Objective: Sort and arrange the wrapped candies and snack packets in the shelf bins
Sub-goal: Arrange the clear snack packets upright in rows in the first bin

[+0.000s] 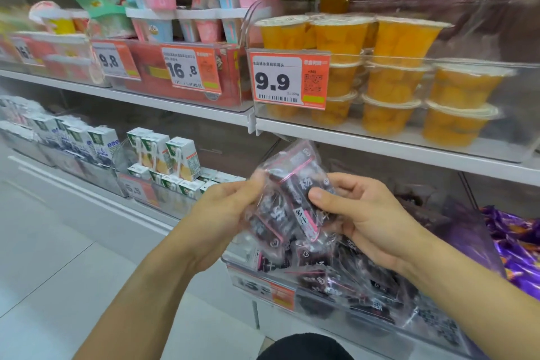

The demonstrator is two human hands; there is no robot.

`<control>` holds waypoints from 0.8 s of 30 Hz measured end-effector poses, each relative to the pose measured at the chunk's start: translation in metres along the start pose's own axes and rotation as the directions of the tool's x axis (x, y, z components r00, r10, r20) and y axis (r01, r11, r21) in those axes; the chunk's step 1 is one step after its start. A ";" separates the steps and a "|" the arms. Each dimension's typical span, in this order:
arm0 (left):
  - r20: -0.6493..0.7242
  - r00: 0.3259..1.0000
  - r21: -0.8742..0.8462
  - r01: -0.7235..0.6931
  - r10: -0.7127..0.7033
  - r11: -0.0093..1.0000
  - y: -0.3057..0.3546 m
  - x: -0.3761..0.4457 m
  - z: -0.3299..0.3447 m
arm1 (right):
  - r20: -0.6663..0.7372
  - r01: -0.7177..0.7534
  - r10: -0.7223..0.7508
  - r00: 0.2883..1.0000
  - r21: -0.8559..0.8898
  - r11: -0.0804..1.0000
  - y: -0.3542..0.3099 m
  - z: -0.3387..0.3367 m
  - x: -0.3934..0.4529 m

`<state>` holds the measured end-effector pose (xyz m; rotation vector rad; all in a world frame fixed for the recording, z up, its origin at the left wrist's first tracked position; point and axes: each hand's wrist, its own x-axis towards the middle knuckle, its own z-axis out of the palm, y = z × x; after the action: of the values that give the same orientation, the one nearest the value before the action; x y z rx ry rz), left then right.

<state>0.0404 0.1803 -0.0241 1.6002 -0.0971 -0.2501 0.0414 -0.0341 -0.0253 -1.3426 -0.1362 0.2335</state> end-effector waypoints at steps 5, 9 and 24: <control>-0.124 0.991 -0.028 0.043 -0.046 0.999 -0.005 0.001 -0.006 | -0.128 0.023 -0.006 0.992 0.130 0.991 0.005 0.004 -0.006; -0.281 0.953 -0.137 0.074 -0.110 0.988 -0.005 0.005 -0.003 | -0.197 0.064 -0.038 0.980 0.127 0.990 0.009 0.012 -0.015; -0.194 0.930 0.274 -0.254 0.311 0.928 0.009 -0.011 0.013 | 0.251 0.294 -0.154 0.956 -0.792 0.535 -0.010 0.006 -0.023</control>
<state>0.0280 0.1692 -0.0146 1.8247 -0.1818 0.1861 0.0184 -0.0358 -0.0129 -2.2418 -0.6152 0.0312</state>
